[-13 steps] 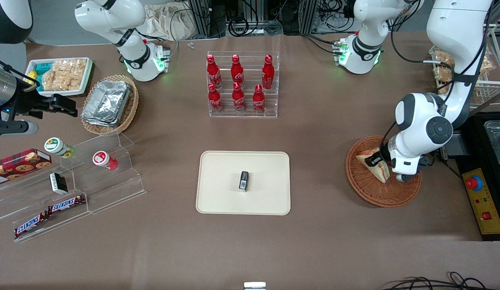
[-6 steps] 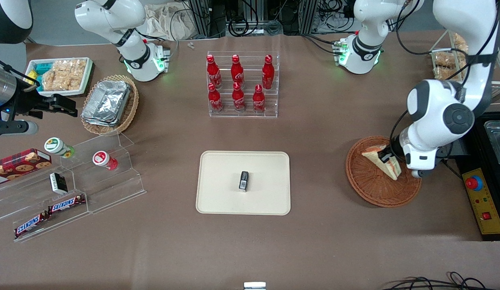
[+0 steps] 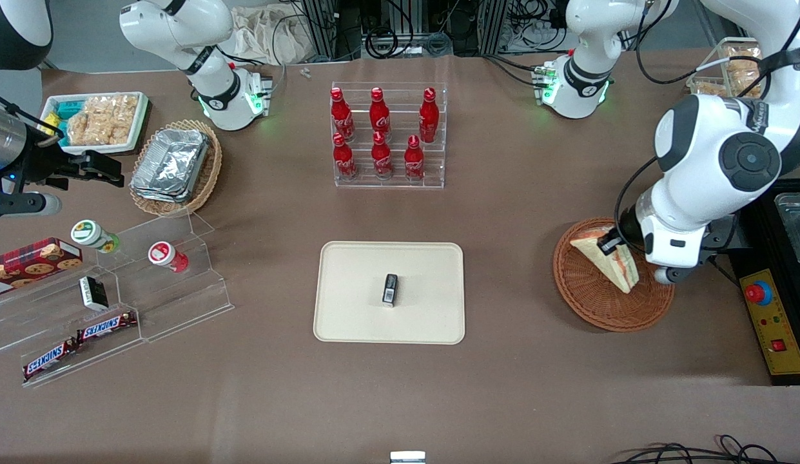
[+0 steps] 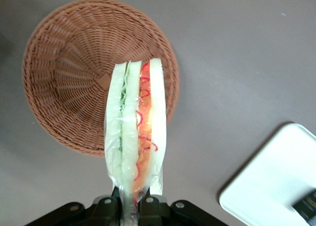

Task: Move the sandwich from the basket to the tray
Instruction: 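Lift the sandwich and carry it toward the cream tray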

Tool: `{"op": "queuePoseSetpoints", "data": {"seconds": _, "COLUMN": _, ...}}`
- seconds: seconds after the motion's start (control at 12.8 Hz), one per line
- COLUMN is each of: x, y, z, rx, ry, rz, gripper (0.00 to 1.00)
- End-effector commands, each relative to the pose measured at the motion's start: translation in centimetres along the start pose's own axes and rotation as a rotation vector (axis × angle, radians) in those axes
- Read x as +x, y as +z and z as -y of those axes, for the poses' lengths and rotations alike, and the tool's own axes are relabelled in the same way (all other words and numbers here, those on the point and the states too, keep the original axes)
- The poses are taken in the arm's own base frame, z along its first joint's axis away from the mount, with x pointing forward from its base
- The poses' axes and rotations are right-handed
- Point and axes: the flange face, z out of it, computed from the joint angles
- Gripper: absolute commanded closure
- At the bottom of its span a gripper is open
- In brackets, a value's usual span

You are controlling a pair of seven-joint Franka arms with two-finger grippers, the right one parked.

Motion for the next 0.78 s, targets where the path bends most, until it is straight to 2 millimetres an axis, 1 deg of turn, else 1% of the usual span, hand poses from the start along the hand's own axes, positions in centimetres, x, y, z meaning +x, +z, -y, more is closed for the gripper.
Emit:
{"op": "queuePoseSetpoints", "data": {"seconds": 0.0, "x": -2.4, "y": -1.2, "z": -3.4, "rx": -0.001, "ry": 0.066, "rz": 0.025, "gripper": 1.0}}
{"op": "queuePoseSetpoints", "data": {"seconds": 0.08, "x": -3.9, "y": -1.0, "z": -4.8, "rx": -0.005, "ry": 0.111, "rz": 0.026, "gripper": 1.0}}
{"op": "queuePoseSetpoints", "data": {"seconds": 0.23, "x": -6.6, "y": 0.1, "z": -8.1, "rx": -0.04, "ry": 0.229, "rz": 0.019, "gripper": 1.0}}
{"op": "queuePoseSetpoints", "data": {"seconds": 0.31, "x": -8.0, "y": 1.3, "z": -9.9, "rx": -0.06, "ry": 0.299, "rz": 0.015, "gripper": 1.0}}
{"op": "queuePoseSetpoints", "data": {"seconds": 0.39, "x": -9.3, "y": 2.6, "z": -11.6, "rx": -0.081, "ry": 0.351, "rz": 0.006, "gripper": 1.0}}
{"op": "queuePoseSetpoints", "data": {"seconds": 0.55, "x": -11.4, "y": 6.5, "z": -15.1, "rx": -0.063, "ry": 0.47, "rz": -0.07, "gripper": 1.0}}
{"op": "queuePoseSetpoints", "data": {"seconds": 0.7, "x": -13.7, "y": 9.7, "z": -18.2, "rx": -0.058, "ry": 0.551, "rz": -0.075, "gripper": 1.0}}
